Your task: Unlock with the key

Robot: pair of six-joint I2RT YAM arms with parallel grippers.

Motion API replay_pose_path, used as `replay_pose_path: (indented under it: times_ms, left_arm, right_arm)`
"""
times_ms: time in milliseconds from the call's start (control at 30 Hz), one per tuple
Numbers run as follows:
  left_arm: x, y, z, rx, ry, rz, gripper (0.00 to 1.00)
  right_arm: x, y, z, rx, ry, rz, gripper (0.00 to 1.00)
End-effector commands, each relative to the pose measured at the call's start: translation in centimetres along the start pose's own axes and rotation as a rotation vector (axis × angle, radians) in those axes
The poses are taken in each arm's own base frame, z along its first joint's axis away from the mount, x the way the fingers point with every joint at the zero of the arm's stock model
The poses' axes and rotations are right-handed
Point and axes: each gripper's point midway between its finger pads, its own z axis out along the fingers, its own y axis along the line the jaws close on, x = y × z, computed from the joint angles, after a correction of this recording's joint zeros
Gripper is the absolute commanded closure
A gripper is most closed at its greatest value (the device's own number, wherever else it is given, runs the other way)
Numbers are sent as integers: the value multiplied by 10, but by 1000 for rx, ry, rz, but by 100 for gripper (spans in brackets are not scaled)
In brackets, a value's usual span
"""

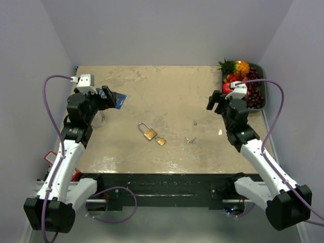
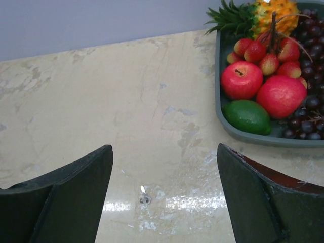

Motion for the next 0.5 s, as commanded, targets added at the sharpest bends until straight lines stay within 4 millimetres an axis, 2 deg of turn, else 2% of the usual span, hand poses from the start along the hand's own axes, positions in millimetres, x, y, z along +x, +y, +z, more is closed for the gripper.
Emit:
replay_pose_path:
  times_ms: [0, 33, 67, 133, 167, 200, 233, 300, 367, 467]
  left_arm:
    - [-33, -48, 3, 135, -59, 48, 5]
    - [-34, -61, 5, 173, -54, 47, 5]
    - [-45, -84, 3, 243, -66, 39, 5]
    - [-40, -112, 9, 360, -28, 26, 5]
    - [-46, -122, 10, 401, -25, 3, 5]
    - [-36, -127, 18, 426, 16, -7, 5]
    - [-38, -135, 20, 471, 4, -9, 5]
    - [-19, -135, 28, 475, 51, -24, 5]
    - [3, -128, 31, 463, 90, -12, 5]
    - [22, -115, 33, 412, 111, 15, 4]
  right_arm:
    - [12, 9, 5, -18, 97, -52, 14]
    - [24, 12, 10, -21, 131, -67, 15]
    - [30, 14, 12, -27, 146, -73, 15]
    - [49, 18, 21, -35, 204, -84, 16]
    - [57, 19, 24, -33, 226, -57, 17]
    - [66, 28, 25, -79, 255, -42, 19]
    - [72, 32, 27, -97, 273, -32, 19]
    - [90, 41, 37, -124, 319, -14, 24]
    - [114, 37, 45, -96, 386, -14, 27]
    - [136, 33, 50, -76, 445, -39, 31]
